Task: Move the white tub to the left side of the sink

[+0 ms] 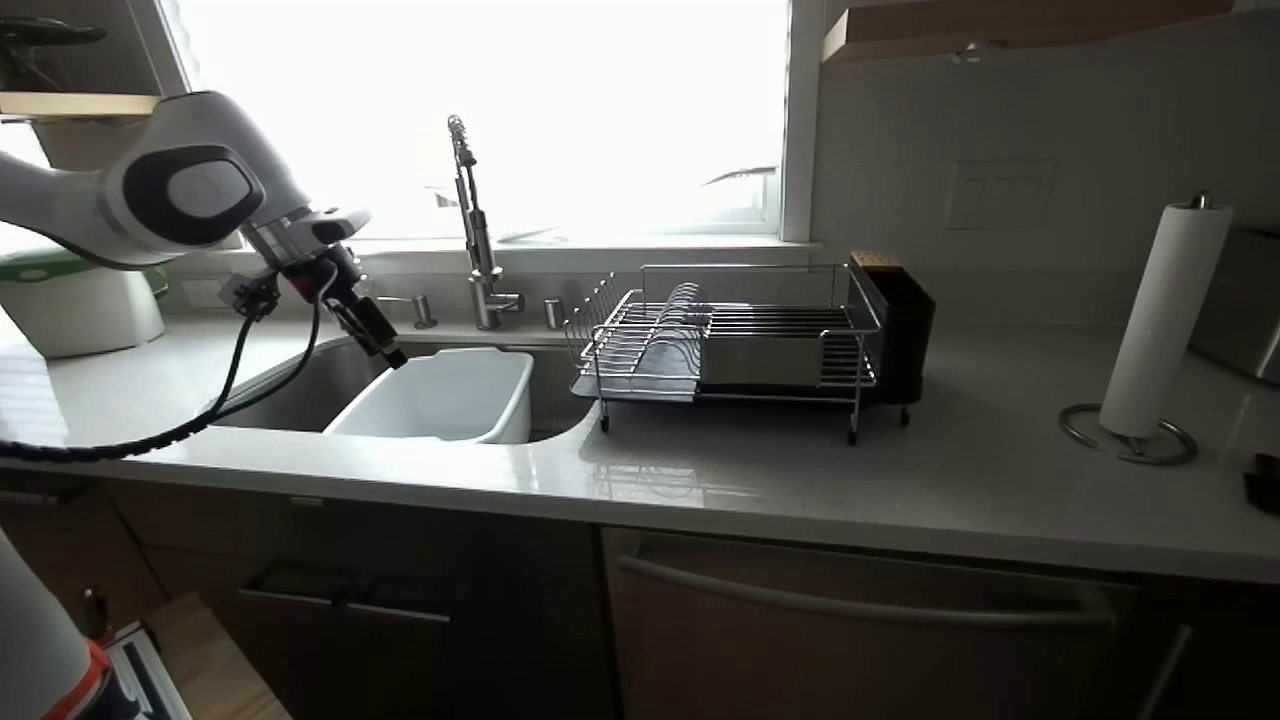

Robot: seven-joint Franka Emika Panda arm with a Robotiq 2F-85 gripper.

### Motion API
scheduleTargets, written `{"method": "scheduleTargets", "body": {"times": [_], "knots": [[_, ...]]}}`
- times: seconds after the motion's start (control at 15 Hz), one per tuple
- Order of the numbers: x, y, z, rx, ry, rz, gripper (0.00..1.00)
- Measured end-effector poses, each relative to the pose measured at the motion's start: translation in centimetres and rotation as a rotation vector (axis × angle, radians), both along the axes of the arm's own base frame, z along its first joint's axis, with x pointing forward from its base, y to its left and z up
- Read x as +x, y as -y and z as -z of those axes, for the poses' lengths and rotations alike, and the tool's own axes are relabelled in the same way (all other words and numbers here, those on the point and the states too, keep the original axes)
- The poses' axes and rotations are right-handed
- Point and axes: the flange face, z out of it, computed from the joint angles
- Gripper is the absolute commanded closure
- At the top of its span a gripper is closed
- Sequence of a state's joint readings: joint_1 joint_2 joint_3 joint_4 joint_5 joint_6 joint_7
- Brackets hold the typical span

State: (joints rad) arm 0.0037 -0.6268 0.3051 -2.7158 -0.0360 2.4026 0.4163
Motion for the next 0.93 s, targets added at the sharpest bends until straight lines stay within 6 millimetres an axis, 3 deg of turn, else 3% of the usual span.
{"method": "scheduleTargets", "body": {"times": [0.6,0.93], "knots": [[7.3,1.4,6.0,0.055,0.136,0.456,0.00],[9.9,1.1,7.9,0.015,0.149,0.556,0.00]]}}
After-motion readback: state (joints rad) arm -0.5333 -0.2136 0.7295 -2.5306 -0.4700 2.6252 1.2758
